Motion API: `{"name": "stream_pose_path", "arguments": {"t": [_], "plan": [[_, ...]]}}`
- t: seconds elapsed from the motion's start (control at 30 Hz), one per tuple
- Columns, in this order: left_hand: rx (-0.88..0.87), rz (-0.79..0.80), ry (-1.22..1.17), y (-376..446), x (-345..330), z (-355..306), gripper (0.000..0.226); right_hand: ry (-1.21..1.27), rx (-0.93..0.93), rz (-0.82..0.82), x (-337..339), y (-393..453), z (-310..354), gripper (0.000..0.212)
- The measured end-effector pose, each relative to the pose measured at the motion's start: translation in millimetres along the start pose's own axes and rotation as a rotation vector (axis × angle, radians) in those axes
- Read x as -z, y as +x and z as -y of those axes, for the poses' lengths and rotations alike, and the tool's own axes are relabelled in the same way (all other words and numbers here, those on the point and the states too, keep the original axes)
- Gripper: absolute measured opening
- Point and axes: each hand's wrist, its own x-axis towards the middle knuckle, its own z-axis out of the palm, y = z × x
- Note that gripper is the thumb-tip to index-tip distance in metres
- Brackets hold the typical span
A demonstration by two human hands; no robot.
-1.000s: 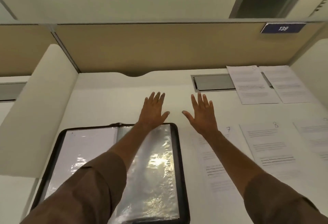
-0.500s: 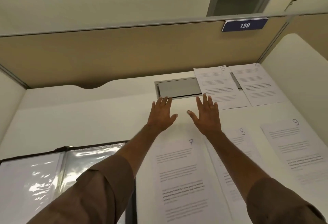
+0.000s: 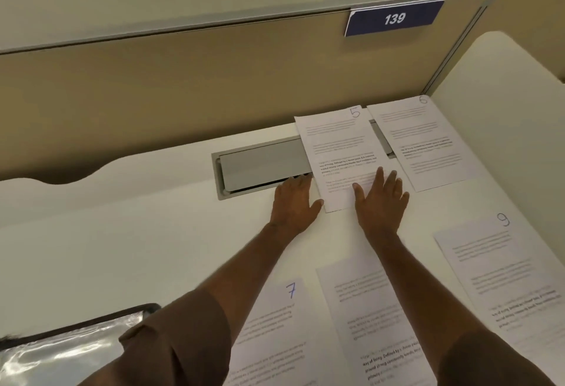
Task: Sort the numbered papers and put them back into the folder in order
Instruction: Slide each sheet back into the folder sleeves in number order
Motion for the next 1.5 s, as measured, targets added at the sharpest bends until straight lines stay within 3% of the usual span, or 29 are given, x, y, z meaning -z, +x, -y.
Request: {"name": "stream_pose_path", "arguments": {"t": [0.33, 0.43, 0.57, 0.7, 0.87, 1.0, 1.13, 1.3, 1.5], "plan": [[0.265, -0.246, -0.291, 58.7, -18.7, -25.3, 0.052, 0.136, -0.059, -0.091, 1.5, 28.0, -16.5, 0.077], [0.319, -0.267, -0.361, 65.0, -25.6, -25.0, 0.057, 0.396, -0.069, -0.104, 10.7, 30.1, -10.6, 0.073], [0.342, -0.274, -0.372, 62.9, -29.3, -26.8, 0.056, 0.875, -0.226, -0.074, 24.7, 26.2, 1.8, 0.071], [0.315, -0.284, -0.578, 45.0, -19.4, -26.4, 0.055, 1.093, -0.303, -0.085, 39.6, 12.3, 12.6, 0.060], [0.308, -0.362, -0.839, 0.0, 3.7, -17.3, 0.048, 1.318, -0.273, 0.000, 51.3, -23.3, 15.7, 0.053], [0.359, -0.415, -1.033, -39.7, 36.7, -12.3, 0.035, 1.434, -0.249, 0.071, 67.2, -67.8, 23.4, 0.045], [0.330, -0.473, -1.072, -87.7, 65.5, -5.8, 0.015, 1.477, -0.261, 0.176, 81.6, -116.7, 33.0, 0.045], [0.334, -0.520, -1.088, -150.7, 104.4, 10.6, 0.013, 1.513, -0.271, 0.292, 99.1, -169.1, 40.2, 0.054], [0.355, -0.498, -1.139, -235.7, 141.1, 36.8, 0.010, 1.397, -0.280, 0.317, 120.6, -225.0, 49.3, 0.037]]}}
